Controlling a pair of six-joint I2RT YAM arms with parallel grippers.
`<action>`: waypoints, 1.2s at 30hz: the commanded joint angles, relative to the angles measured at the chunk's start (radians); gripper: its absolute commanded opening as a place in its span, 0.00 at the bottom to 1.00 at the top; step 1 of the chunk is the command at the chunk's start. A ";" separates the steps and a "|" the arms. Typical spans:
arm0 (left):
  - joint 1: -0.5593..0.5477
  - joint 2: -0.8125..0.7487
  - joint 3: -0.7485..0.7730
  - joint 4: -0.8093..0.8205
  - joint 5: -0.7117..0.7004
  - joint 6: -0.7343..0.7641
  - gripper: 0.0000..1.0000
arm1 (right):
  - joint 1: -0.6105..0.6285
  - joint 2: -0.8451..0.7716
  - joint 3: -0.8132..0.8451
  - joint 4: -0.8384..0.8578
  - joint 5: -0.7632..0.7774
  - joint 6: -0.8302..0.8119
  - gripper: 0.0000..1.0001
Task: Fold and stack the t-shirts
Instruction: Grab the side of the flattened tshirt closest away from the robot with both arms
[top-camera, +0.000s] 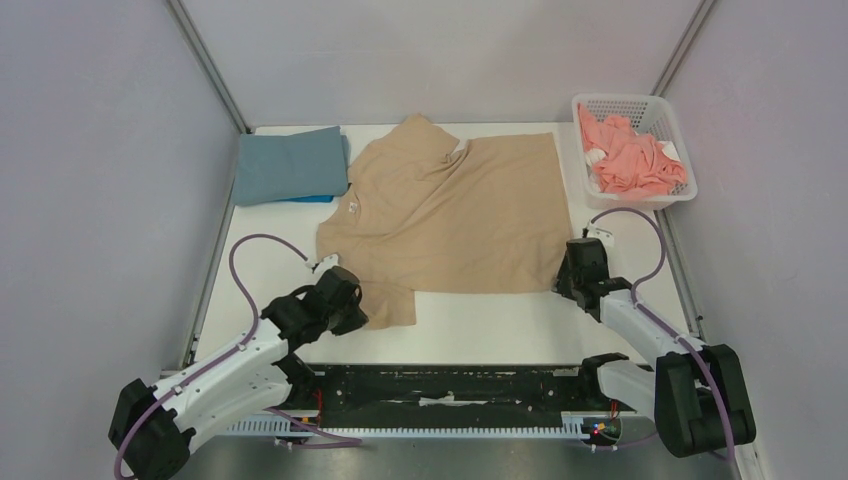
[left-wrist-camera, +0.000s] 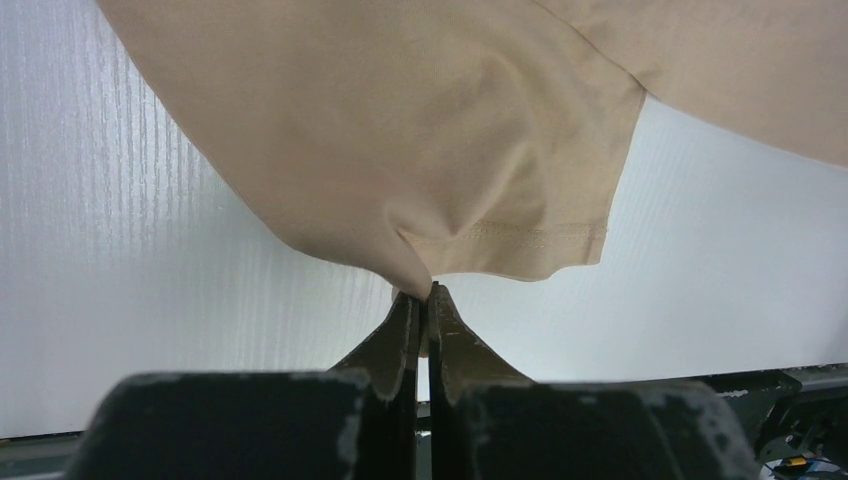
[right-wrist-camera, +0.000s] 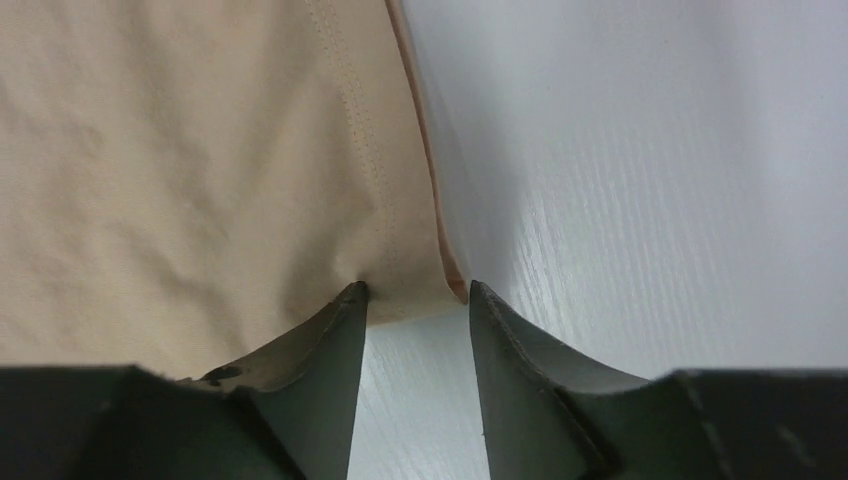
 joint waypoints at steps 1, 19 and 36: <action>-0.004 0.000 0.000 0.012 -0.001 0.028 0.02 | -0.002 0.015 -0.032 0.027 -0.025 0.016 0.39; -0.004 -0.171 0.008 -0.153 0.158 0.007 0.02 | -0.012 -0.419 -0.139 -0.241 0.044 0.124 0.00; -0.005 -0.346 -0.077 -0.144 0.350 -0.035 0.02 | -0.012 -0.805 0.006 -0.643 0.069 0.246 0.00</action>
